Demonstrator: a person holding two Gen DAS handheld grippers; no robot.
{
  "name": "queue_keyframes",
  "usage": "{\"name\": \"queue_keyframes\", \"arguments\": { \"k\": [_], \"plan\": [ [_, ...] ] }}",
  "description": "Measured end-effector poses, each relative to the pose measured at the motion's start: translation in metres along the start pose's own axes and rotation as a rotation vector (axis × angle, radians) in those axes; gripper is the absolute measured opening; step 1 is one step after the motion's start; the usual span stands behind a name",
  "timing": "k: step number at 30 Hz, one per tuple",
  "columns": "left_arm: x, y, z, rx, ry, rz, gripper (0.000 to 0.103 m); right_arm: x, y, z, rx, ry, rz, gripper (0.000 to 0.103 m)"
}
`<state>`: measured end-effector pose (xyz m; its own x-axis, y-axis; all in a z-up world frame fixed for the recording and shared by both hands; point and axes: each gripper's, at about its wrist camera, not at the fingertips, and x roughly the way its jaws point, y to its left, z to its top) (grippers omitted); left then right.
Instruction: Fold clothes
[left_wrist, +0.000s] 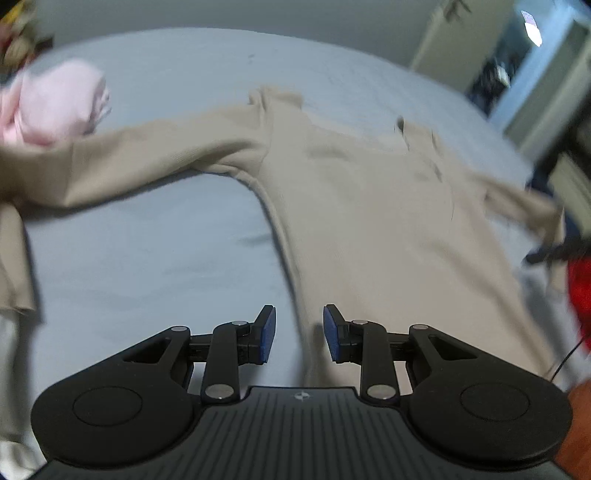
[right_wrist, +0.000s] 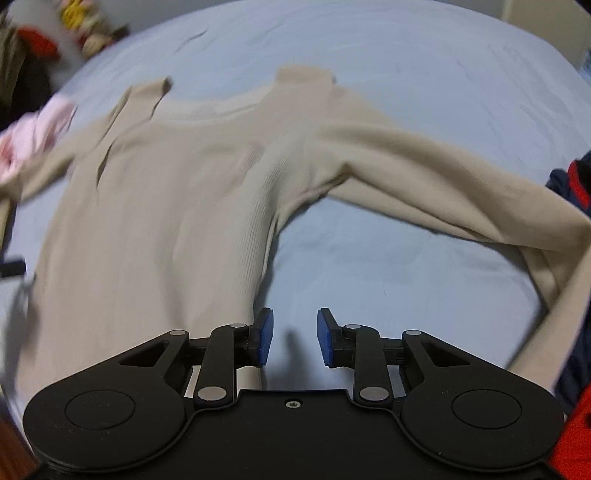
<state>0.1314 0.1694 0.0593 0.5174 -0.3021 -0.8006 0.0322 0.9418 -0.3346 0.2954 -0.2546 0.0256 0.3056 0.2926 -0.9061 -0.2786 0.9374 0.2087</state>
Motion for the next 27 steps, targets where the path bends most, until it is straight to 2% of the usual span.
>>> {"name": "queue_keyframes", "arguments": {
  "k": [3,7,14,20,22,26,27],
  "plan": [
    [0.013,-0.001,0.008,-0.040,-0.005,-0.006,0.028,-0.005,0.000,0.014,0.068,-0.013,0.023,0.026],
    [0.029,-0.001,0.013,-0.046,0.021,0.016,0.029,0.018,-0.023,0.030,0.165,-0.009,0.059,0.026],
    [0.045,0.004,0.009,-0.054,0.047,0.002,0.029,0.030,-0.031,0.013,0.251,0.005,0.197,0.026],
    [0.047,-0.002,0.009,-0.044,0.049,-0.029,0.029,0.033,-0.038,-0.005,0.306,0.007,0.269,0.024],
    [0.050,-0.004,0.009,-0.036,0.058,-0.033,0.029,0.030,-0.038,-0.008,0.309,0.009,0.274,0.023],
    [0.056,-0.005,0.006,-0.042,0.057,-0.015,0.029,0.038,-0.025,-0.014,0.290,0.025,0.231,0.023],
    [0.057,-0.005,0.006,-0.044,0.054,-0.012,0.029,0.037,-0.019,-0.017,0.283,0.025,0.216,0.020]
  ]
}}
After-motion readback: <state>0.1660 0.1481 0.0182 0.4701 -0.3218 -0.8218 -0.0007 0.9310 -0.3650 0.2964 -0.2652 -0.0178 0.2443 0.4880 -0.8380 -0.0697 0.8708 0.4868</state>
